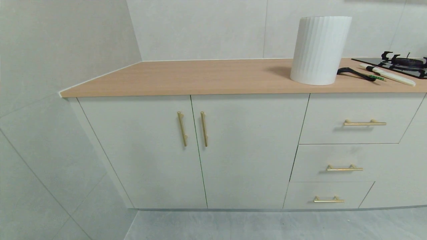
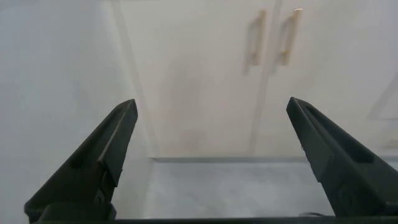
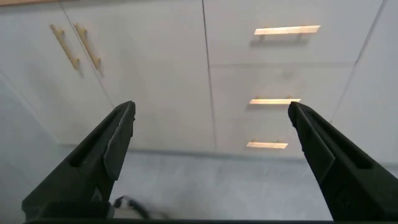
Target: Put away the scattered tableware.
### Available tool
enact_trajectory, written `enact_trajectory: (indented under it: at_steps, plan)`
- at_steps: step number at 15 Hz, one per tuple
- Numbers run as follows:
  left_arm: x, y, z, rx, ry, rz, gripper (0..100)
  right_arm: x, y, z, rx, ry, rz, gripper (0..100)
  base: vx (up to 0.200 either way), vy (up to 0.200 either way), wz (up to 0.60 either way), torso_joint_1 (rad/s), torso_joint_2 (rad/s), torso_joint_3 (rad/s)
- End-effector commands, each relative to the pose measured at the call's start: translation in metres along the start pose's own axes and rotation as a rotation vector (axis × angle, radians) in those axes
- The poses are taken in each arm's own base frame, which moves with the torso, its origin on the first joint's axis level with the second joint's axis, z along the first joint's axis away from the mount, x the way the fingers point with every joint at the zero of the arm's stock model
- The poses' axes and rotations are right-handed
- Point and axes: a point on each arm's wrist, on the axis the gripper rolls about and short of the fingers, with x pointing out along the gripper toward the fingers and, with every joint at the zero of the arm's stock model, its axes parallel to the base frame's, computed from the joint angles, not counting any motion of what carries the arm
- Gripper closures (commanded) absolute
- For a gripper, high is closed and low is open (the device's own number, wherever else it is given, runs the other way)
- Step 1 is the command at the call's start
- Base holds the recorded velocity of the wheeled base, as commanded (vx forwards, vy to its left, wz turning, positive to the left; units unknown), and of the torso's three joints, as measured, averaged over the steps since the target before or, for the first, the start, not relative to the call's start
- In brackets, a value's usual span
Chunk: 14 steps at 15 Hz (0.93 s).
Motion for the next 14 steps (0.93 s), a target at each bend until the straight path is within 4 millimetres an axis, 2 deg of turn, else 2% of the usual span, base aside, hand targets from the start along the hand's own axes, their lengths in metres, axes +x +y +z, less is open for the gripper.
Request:
enact_trajectory:
  at_steps: [1, 3, 4, 7, 9, 11, 14]
  plan:
    - [-0.013, 0.0, -0.014, 0.01, -0.062, 0.043, 0, -0.021, 0.002, -0.028, -0.072, -0.097, -0.002, 0, 0.0, 0.0, 0.0, 0.0, 0.0, 0.0]
    - [-0.015, -0.003, -0.017, 0.013, -0.067, 0.088, 0, -0.017, 0.002, -0.032, -0.073, -0.079, -0.001, 0, 0.0, 0.0, 0.0, 0.0, 0.0, 0.0]
    - [-0.021, -0.005, -0.027, 0.03, -0.092, 0.114, 0, -0.012, 0.001, -0.039, -0.069, -0.047, -0.009, 0, 0.0, 0.0, 0.0, 0.0, 0.0, 0.0]
    - [-0.009, -0.007, -0.051, 0.051, -0.057, 0.121, 0, 0.006, -0.004, -0.065, -0.054, 0.039, -0.064, 0, 0.0, 0.0, 0.0, 0.0, 0.0, 0.0]
    - [0.004, -0.009, -0.073, 0.038, -0.051, 0.12, 0, 0.029, -0.01, -0.092, -0.061, -0.005, -0.145, 0, 0.0, 0.0, 0.0, 0.0, 0.0, 0.0]
    - [0.01, -0.01, -0.082, 0.019, -0.101, 0.123, 0, 0.04, -0.013, -0.109, -0.063, -0.06, -0.167, 0, 0.0, 0.0, 0.0, 0.0, 0.0, 0.0]
    - [0.01, -0.011, -0.087, -0.012, -0.051, 0.09, 0, 0.04, -0.013, -0.114, -0.041, -0.016, -0.166, 0, 0.0, 0.0, 0.0, 0.0, 0.0, 0.0]
